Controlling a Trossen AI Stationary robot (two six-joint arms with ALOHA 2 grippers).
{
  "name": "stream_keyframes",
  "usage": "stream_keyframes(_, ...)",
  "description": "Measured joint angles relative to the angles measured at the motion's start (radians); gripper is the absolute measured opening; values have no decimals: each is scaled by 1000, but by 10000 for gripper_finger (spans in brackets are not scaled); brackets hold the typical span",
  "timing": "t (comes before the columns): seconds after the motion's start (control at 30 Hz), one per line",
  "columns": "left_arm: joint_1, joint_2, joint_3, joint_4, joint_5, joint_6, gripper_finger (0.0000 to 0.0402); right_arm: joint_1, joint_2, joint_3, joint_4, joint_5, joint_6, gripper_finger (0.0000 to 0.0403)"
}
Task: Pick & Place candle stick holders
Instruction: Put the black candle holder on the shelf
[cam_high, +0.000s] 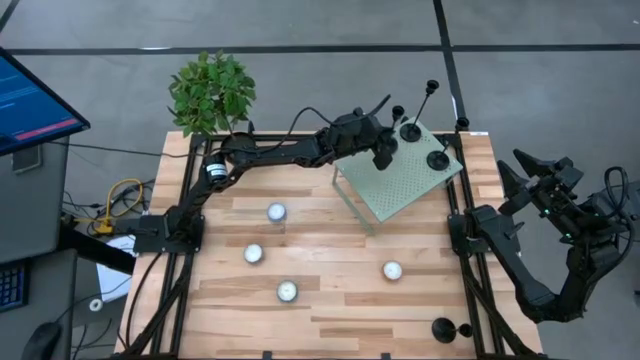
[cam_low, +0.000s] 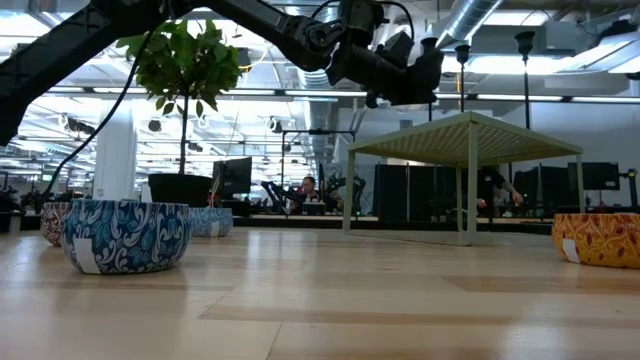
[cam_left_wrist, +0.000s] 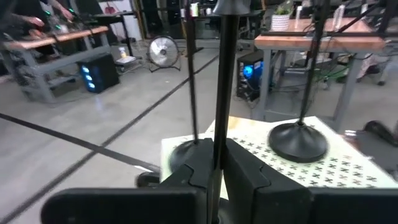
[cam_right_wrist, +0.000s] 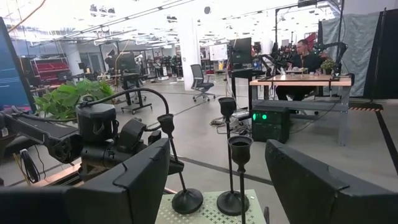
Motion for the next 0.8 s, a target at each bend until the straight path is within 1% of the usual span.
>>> stream_keyframes(0.4,7,0,0,25,12,-7,24,0,0,0,0,1,-8,255)
stream_keyframes(0.5,6,16,0,66,20,-8,23,0,0,0,1,1,-8,255)
stream_keyframes(0.8,5,34,-1,85,31,-11,23,0,0,0,1,2,-7,255)
